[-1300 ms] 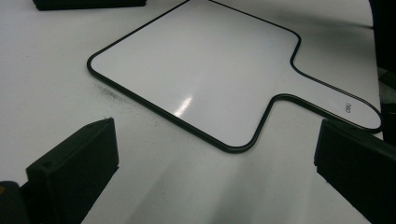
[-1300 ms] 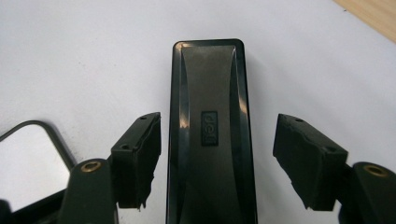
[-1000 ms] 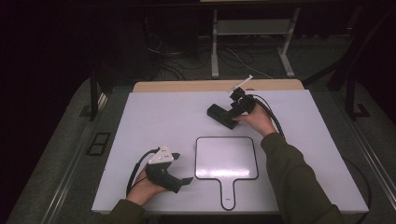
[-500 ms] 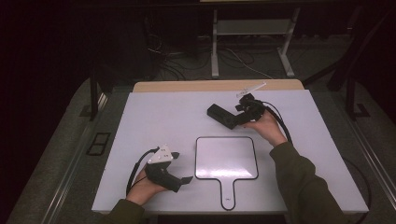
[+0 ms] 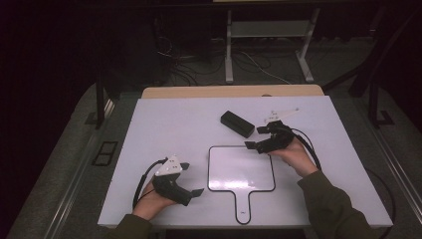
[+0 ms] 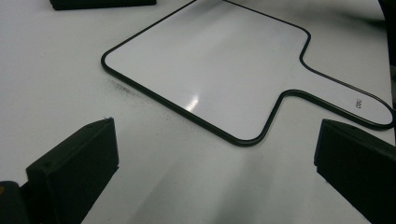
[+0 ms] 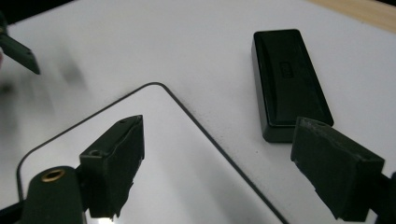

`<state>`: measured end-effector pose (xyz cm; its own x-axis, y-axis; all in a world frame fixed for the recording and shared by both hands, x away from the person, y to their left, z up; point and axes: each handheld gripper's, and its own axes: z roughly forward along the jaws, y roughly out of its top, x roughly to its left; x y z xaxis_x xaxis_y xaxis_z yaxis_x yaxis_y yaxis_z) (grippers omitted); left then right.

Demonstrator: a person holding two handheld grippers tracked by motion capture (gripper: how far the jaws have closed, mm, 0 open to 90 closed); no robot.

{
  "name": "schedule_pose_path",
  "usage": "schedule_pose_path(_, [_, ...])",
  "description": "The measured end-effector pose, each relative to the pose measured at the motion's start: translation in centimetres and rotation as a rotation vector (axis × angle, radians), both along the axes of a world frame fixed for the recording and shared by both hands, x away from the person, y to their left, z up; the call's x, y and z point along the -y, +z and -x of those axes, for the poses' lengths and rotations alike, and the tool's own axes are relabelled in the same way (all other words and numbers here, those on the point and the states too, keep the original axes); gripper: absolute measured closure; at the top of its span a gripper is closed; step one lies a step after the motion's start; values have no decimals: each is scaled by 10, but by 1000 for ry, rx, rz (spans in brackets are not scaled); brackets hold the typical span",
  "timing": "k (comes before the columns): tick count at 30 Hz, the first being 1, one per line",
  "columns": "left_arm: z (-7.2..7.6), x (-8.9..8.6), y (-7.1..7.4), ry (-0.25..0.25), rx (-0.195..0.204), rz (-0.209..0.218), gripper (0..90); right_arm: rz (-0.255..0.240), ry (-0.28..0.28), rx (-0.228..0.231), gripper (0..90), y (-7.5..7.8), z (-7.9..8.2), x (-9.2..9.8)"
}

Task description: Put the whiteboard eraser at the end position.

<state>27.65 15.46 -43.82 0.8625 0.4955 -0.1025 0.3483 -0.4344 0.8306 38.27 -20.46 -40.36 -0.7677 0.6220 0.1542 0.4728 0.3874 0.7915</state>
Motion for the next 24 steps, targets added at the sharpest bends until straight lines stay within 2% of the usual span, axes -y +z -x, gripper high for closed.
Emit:
schedule_pose_path(1, [0, 0, 0, 0, 0, 0, 0, -1, -5, 17, 156, -1, 4, 1])
schedule_pose_path(3, [1, 0, 0, 2, -1, 0, 0, 26, -25, 41, 123, -1, 10, 3])
schedule_pose_path(5, [2, 0, 0, 2, 2, 1, 0, 31, -37, 45, 123, -2, 17, 7])
schedule_pose_path(9, [2, -1, 0, -2, 3, -1, 0, 0, -43, 27, 122, -7, 32, 22])
schedule_pose_path(13, [2, -1, 1, -2, 3, -2, 0, 17, -56, 27, 122, -12, 42, 28])
schedule_pose_path(17, [3, -1, 1, 0, 3, 2, 0, 1, -63, 33, 122, -14, 54, 35])
schedule_pose_path(21, [4, -2, 1, 3, 3, 2, 0, 3, -76, 56, 122, -17, 65, 39])
schedule_pose_path(24, [4, -2, 1, 3, 1, 1, 0, 0, -73, 58, 122, -19, 72, 41])
